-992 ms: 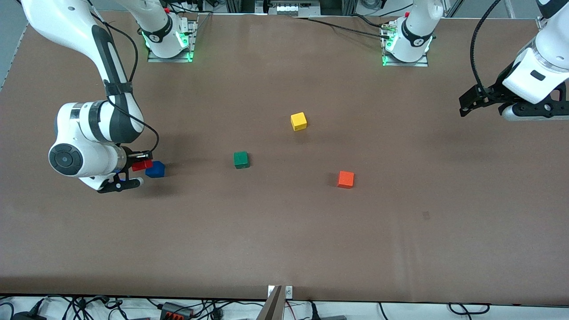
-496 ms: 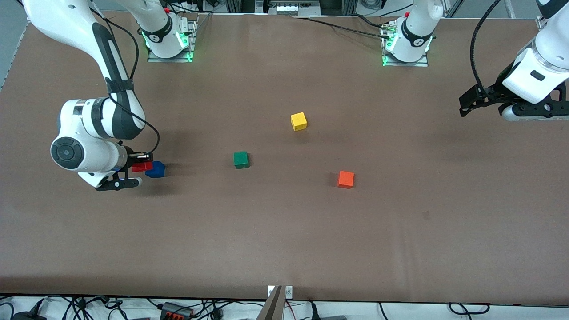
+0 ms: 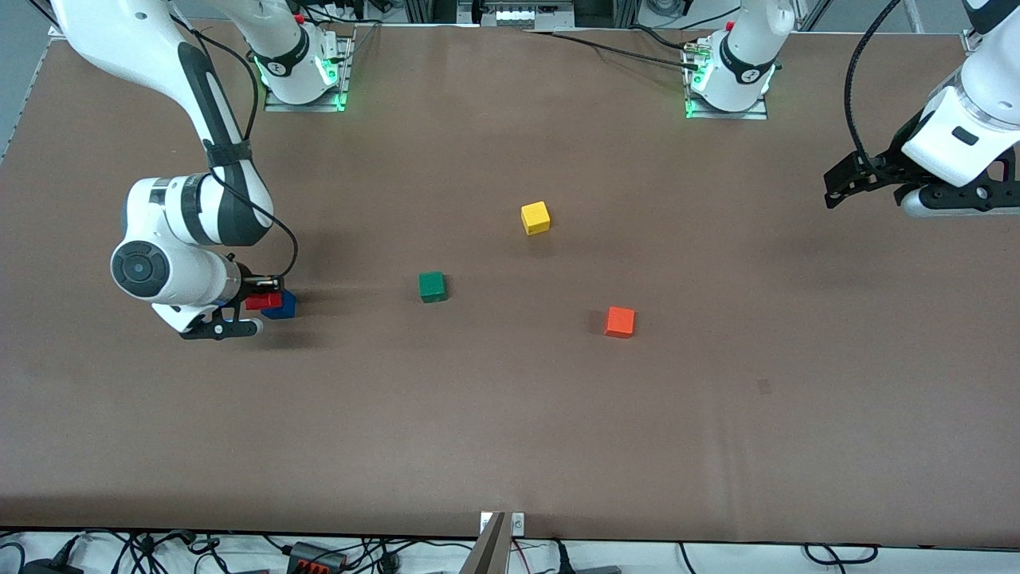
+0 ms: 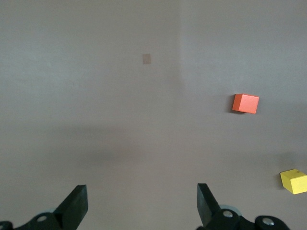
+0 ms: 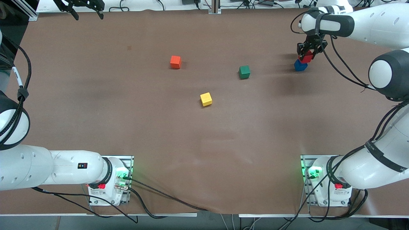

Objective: Pass red block to right arm, stack on blue
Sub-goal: 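Lower the red cube onto the blue cube with the right gripper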

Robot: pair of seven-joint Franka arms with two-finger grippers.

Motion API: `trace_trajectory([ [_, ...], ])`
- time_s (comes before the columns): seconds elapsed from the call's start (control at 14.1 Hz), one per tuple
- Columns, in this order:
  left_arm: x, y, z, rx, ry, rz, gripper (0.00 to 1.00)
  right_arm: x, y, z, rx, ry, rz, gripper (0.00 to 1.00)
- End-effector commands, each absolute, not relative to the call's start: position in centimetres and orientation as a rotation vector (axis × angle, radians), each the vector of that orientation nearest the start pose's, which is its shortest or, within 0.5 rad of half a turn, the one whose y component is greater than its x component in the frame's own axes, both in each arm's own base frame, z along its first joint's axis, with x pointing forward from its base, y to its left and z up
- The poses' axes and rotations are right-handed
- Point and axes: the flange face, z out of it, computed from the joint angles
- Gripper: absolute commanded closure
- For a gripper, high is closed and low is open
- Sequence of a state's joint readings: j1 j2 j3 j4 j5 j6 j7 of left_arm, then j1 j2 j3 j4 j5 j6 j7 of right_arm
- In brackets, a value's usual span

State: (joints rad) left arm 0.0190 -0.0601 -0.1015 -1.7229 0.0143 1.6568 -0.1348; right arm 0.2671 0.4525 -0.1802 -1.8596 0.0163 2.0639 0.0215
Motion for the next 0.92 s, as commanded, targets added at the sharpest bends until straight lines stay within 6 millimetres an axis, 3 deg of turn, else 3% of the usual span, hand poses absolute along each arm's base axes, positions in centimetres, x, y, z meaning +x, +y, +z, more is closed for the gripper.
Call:
trace_trajectory([
  [0.0,53.7,-4.2,59.7,-3.135,-0.065,0.019,0.00,59.6,5.9,26.7,-3.215,-0.069,0.365,0.98],
  [0.85,53.7,-4.2,59.7,-3.135,-0.065,0.021,0.00,59.4,6.8,26.9,-3.285,-0.012,0.348,0.98],
])
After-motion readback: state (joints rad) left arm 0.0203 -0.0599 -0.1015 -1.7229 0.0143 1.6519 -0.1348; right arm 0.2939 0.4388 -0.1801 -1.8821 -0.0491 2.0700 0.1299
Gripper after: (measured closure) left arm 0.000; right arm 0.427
